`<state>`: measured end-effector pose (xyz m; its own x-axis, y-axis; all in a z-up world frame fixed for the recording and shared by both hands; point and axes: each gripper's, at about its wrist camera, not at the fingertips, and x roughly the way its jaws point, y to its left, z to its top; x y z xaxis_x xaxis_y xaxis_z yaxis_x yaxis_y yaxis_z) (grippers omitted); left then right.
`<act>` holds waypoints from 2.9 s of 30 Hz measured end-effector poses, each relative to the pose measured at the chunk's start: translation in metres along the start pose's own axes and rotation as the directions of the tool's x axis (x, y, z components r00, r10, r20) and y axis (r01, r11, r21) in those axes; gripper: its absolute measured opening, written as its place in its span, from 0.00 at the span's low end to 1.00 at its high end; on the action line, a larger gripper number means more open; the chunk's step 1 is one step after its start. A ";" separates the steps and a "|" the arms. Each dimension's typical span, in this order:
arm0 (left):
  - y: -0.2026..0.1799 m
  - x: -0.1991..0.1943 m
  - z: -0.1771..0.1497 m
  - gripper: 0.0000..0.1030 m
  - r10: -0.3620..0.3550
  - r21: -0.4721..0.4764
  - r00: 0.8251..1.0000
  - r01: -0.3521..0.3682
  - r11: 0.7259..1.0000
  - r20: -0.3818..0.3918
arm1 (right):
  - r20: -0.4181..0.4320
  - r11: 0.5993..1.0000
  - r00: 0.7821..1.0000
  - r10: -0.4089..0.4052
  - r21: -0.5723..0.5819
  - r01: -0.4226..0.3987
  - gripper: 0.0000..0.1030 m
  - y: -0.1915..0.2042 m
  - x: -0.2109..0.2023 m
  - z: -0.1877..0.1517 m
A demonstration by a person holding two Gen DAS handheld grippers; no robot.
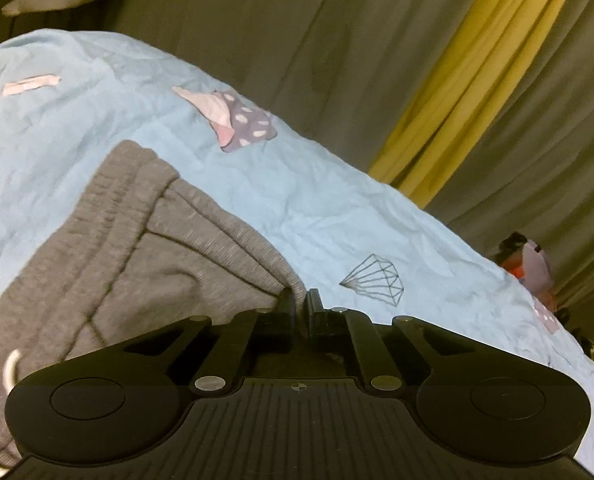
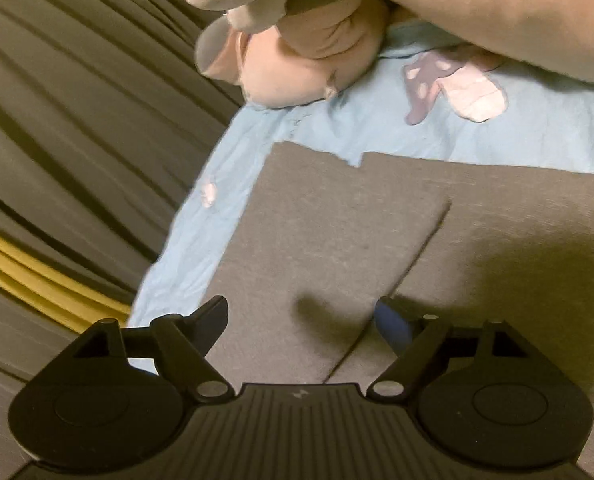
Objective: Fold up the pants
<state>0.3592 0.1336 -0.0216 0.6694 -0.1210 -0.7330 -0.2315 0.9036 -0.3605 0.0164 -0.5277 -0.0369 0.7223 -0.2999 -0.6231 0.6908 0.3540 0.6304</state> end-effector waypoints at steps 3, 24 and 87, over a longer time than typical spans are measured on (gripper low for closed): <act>0.004 -0.011 -0.001 0.06 -0.020 -0.018 1.000 0.020 1.000 0.017 | -0.069 0.998 0.997 -0.019 0.059 0.023 0.68 -0.007 0.015 -0.003; 0.059 -0.184 -0.041 0.06 -0.204 -0.024 0.961 0.212 0.977 0.186 | 0.022 0.981 0.987 0.156 -0.118 -0.153 0.04 0.023 -0.072 0.047; 0.164 -0.209 -0.145 0.50 0.101 -0.179 0.993 -0.087 0.980 0.068 | -0.090 0.930 0.970 -0.227 -0.317 0.188 0.11 -0.081 -0.078 0.016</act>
<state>0.0789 0.2478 -0.0116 0.6889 -0.0014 -0.7248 -0.4116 0.8223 -0.3929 -0.0952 -0.5475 -0.0324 0.5405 -0.2912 -0.7893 0.7682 0.5533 0.3220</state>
